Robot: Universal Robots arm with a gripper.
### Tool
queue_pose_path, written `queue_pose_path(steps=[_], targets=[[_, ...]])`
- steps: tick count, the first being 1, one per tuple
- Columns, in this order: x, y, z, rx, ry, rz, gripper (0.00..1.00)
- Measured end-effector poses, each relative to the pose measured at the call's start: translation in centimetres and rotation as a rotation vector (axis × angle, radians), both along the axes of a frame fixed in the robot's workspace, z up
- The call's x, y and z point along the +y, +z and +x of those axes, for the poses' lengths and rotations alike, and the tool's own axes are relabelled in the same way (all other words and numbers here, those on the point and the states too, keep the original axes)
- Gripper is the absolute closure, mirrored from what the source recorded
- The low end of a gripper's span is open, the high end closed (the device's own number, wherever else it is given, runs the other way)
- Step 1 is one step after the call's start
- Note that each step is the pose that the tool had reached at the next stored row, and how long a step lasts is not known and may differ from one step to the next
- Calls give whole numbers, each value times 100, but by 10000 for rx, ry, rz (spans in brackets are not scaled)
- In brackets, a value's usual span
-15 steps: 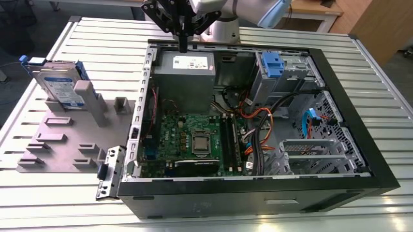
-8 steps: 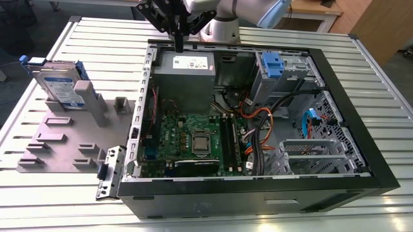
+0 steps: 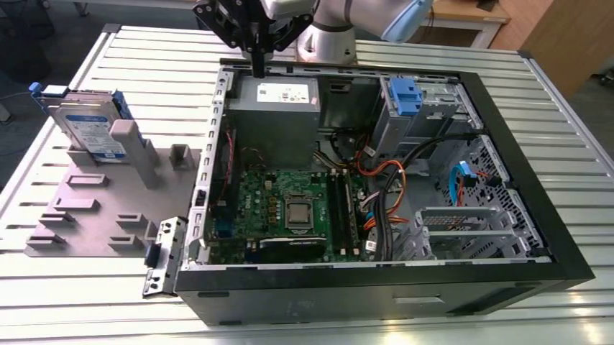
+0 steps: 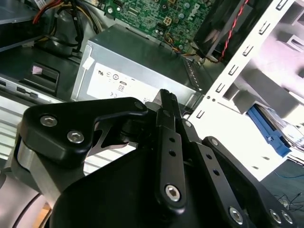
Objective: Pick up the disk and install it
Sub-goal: 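Reach for the disk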
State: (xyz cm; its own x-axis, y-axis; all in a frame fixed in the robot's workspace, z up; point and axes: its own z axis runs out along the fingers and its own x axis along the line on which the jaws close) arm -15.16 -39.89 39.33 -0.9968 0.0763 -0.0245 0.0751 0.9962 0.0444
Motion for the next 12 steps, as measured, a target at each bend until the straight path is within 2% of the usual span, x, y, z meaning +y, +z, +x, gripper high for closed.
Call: queue_pose_path(steps=[7,12], targets=[[0,0,-72,-1,1,1,89],[0,0,-82,0,1,0,89]])
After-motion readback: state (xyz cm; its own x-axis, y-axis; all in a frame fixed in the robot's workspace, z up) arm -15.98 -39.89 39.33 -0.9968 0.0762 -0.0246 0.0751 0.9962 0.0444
